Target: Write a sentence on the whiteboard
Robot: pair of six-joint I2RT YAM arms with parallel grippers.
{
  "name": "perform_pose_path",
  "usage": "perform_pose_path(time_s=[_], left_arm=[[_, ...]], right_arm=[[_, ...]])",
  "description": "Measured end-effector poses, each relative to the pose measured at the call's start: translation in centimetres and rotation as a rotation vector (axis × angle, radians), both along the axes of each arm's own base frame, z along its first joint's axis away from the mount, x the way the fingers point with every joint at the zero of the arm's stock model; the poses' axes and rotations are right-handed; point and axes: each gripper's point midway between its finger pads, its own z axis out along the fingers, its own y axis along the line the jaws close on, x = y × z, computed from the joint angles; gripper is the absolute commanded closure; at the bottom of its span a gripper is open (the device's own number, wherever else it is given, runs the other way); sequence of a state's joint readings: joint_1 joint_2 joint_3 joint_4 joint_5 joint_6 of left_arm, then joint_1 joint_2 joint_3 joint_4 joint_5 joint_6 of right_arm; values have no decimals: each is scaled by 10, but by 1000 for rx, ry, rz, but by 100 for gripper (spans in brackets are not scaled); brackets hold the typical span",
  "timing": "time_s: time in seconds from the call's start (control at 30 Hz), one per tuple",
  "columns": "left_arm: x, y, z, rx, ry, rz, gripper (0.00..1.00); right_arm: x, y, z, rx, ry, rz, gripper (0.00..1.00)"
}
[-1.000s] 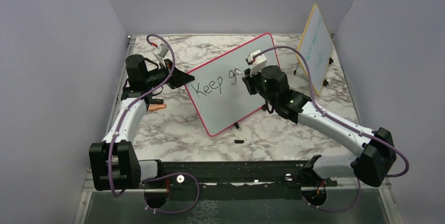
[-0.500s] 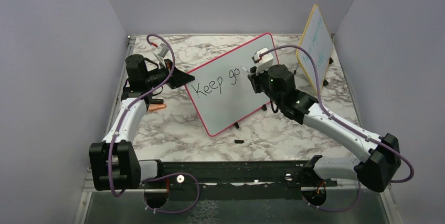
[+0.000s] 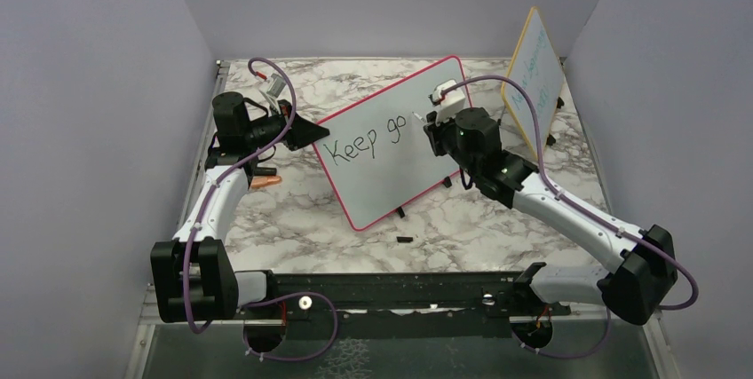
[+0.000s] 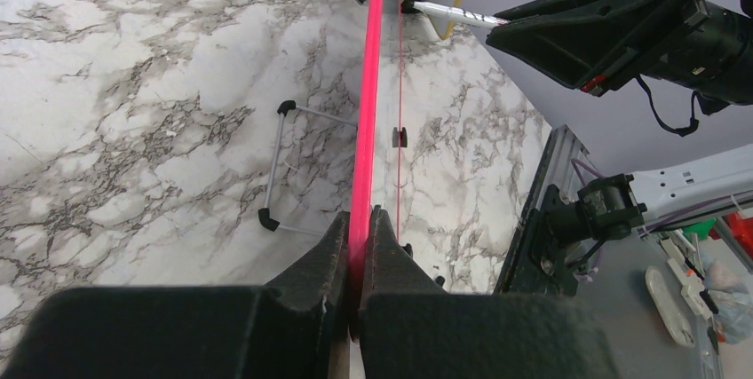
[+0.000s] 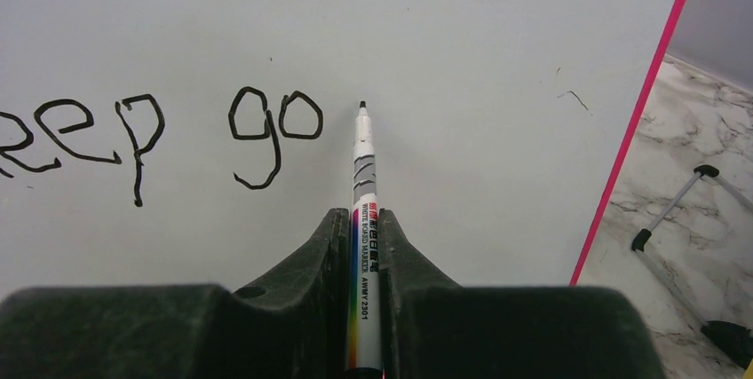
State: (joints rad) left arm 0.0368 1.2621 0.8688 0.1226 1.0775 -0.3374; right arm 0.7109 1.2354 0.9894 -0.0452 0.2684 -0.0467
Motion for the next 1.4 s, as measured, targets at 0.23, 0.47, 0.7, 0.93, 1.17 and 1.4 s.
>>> perform_pose_path(time_s=[0.23,0.47,0.7,0.93,1.17,1.4], left_arm=[[0,0,0,0,0,0,100],[0,0,0,0,0,0,100],[0,0,0,0,-1,0,100],[0,0,0,0,2,0,100],[0,0,-1,0,2,0,100],[0,0,0,0,1,0,100]], right_arm=[[1,1,-5,-13,7,4,99],[2,4,-6,-12,9,12,99],[6,7,-2,5,-12,13,99],[8,8,-6,-4,-5,13,99],[8,9,-6,-7,-8,17,100],[7,11,-6,-8,-8,34,100]])
